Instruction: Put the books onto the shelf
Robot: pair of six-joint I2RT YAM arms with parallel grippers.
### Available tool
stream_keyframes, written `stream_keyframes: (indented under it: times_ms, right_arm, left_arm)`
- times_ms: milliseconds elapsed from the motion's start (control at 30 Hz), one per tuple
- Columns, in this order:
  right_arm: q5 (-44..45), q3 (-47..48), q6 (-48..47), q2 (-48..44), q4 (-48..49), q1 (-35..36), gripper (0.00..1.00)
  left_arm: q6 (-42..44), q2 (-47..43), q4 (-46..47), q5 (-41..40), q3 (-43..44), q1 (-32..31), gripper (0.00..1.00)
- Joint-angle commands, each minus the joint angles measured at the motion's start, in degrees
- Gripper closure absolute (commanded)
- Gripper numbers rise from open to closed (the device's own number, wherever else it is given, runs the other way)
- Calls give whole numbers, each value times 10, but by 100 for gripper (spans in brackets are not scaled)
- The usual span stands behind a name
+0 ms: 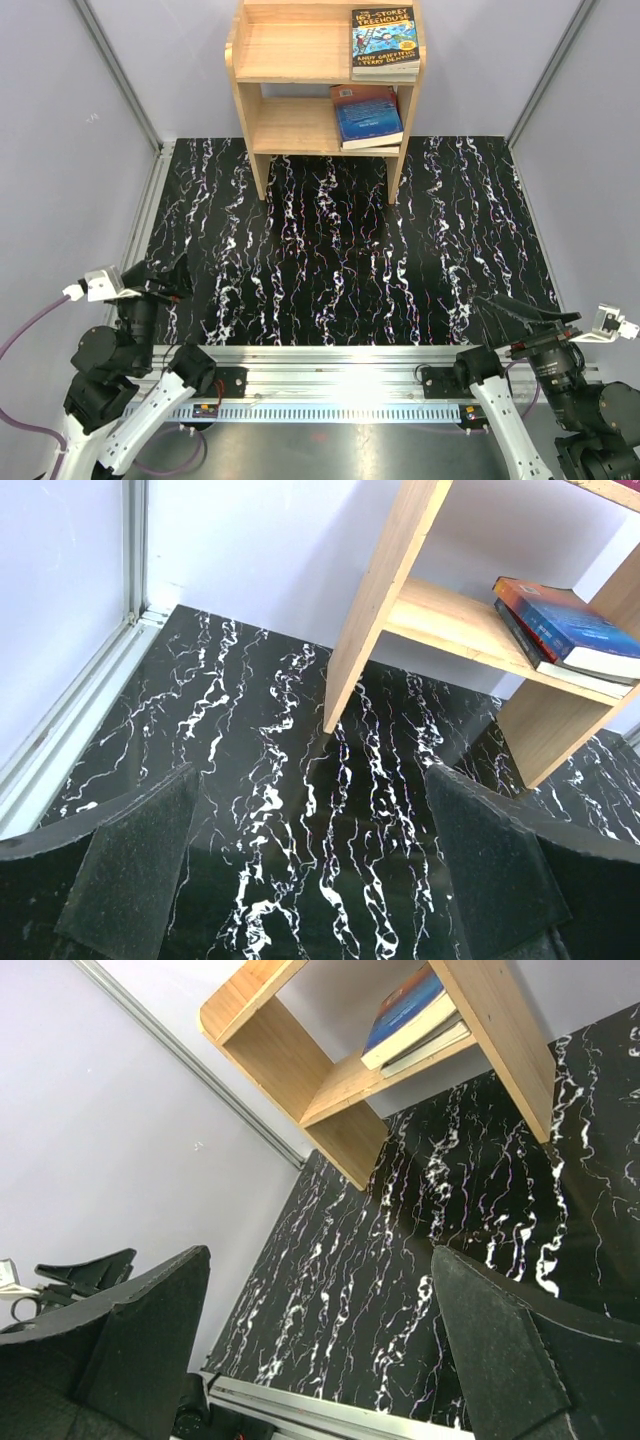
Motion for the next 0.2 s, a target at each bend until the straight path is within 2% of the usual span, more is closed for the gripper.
stream_keyframes:
  times_ms: [0, 167]
  right_arm:
    - [17, 0, -27, 5, 9, 3, 0]
    - [6, -4, -38, 8, 6, 3, 0]
  left_arm:
    - [18, 8, 38, -18, 1, 0, 1]
    - [31, 39, 59, -40, -3, 1, 1]
